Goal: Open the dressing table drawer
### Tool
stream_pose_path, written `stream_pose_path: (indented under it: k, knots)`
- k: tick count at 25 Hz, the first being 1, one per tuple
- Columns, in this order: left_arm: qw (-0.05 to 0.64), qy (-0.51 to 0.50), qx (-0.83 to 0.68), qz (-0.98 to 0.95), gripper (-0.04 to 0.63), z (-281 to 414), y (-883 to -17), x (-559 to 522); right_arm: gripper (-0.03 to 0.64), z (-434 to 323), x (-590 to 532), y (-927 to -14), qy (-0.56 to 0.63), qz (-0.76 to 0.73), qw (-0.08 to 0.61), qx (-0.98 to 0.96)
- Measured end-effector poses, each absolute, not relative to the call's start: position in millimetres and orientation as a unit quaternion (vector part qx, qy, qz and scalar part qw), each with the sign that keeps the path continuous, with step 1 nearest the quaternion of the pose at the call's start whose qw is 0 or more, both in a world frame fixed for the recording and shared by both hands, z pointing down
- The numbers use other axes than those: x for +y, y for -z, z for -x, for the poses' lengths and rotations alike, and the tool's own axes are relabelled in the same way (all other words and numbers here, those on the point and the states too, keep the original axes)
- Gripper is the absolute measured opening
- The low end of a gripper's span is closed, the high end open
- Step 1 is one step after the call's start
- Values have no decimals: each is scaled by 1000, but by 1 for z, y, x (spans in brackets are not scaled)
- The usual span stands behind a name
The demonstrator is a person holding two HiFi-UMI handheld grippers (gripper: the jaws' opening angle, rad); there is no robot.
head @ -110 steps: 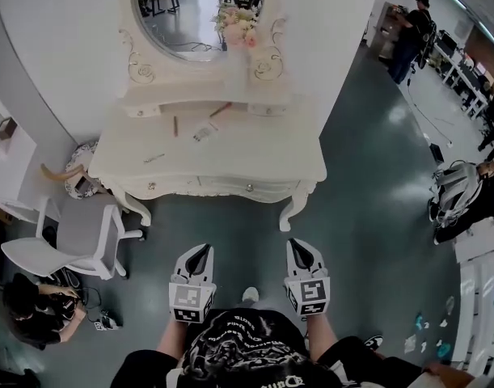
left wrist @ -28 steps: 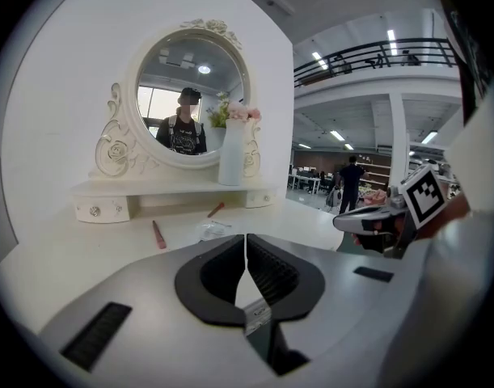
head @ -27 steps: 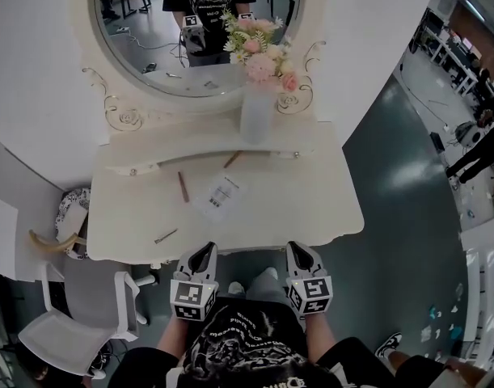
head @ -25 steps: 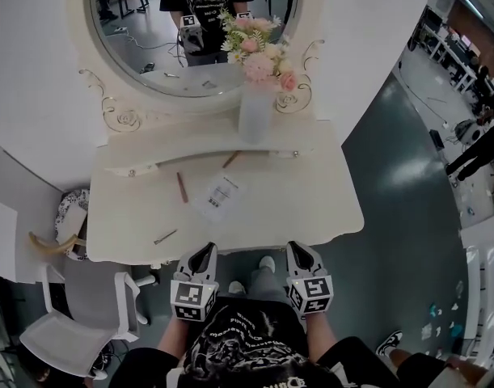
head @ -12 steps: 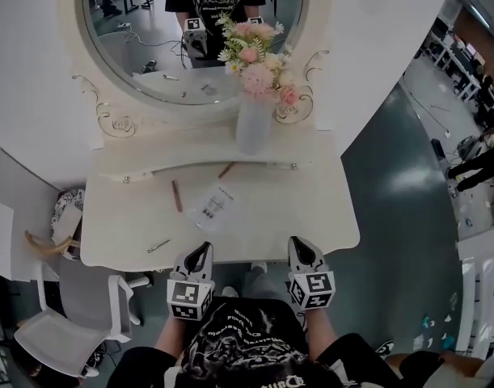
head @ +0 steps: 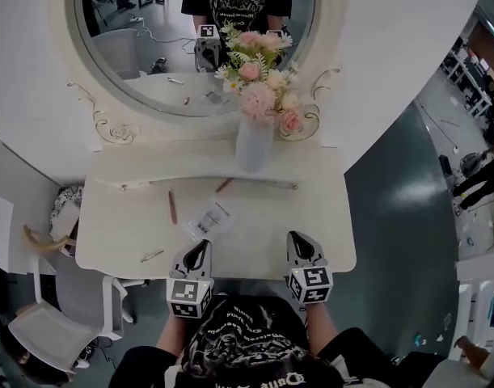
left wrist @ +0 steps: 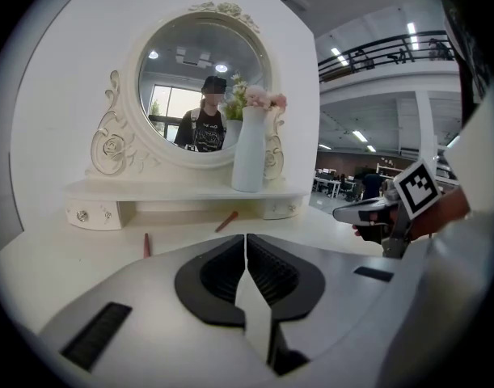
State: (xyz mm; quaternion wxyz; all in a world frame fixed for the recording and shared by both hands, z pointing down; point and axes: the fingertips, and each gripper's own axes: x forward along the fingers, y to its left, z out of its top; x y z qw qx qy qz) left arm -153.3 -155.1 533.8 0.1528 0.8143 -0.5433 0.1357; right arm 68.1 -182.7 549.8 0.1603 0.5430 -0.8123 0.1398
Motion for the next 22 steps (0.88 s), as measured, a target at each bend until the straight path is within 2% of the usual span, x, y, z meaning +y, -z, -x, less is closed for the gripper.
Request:
stream_pose_path:
  k: [8, 11, 22]
  knots:
    - [161, -131, -570, -795, 21, 148, -536, -179, 20, -87, -233, -561, -160, -544, 176, -805]
    - [165, -132, -575, -791, 21, 143, -536, -185, 60, -90, -248, -562, -163, -538, 176, -808]
    - [175, -134, -598, -771, 21, 138, -541, -183, 131, -91, -286, -575, -165, -526, 188, -813]
